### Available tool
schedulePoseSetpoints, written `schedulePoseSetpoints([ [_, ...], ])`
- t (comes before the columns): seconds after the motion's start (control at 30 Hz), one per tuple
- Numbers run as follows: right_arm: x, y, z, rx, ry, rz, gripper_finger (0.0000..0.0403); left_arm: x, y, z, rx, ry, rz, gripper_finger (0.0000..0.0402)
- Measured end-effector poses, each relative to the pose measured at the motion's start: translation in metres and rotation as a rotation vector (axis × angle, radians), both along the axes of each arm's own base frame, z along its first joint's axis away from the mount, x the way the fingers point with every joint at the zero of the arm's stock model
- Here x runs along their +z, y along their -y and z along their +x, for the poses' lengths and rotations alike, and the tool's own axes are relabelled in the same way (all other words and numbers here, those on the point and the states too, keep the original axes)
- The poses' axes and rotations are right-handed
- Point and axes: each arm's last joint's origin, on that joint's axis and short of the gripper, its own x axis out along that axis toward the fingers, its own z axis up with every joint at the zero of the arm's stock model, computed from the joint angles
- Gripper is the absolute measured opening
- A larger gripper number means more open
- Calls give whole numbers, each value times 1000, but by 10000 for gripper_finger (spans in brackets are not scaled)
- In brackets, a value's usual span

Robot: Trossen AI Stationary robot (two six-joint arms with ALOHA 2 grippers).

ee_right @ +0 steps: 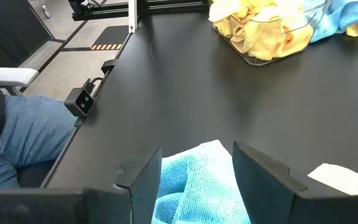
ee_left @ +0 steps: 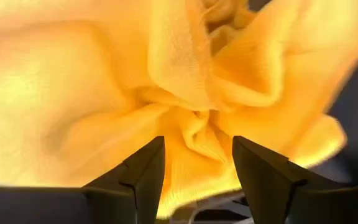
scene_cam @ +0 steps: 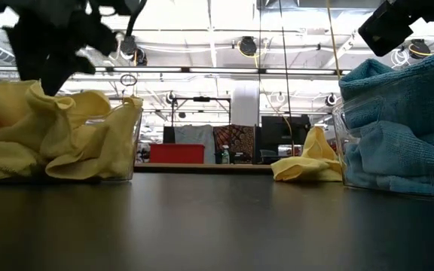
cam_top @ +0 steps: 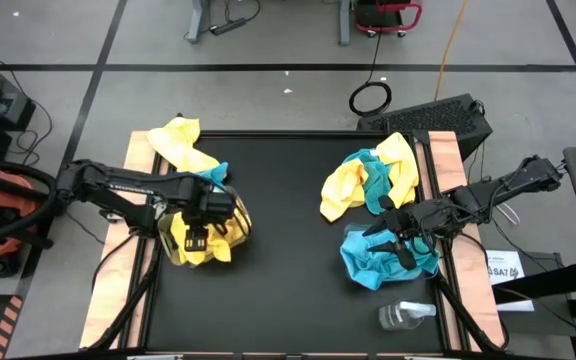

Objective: Sort microfiber towel by color & place in baskets
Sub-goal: Put the yellow microfiber towel into the left transparent bin

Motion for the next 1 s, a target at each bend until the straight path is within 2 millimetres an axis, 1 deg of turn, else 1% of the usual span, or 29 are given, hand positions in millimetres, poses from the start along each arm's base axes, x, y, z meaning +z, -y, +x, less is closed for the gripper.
schedulePoseSetpoints([
  [0.2,0,0,0,1,0,-2,189,32,0,5,-1,67,9,194],
  [0.4,0,0,0,3,1,-6,189,55,-2,10,-22,159,77,194],
  [0.5,0,1,0,-7,8,-28,189,62,-2,19,-58,273,105,194],
  [0.67,1,3,1,-70,33,-88,189,70,-2,40,-146,513,129,194],
  [0.9,4,10,4,-232,95,-176,189,84,-1,64,-267,810,194,194],
  [1.0,3,17,8,-303,90,-235,189,84,-1,74,-318,920,236,194],
])
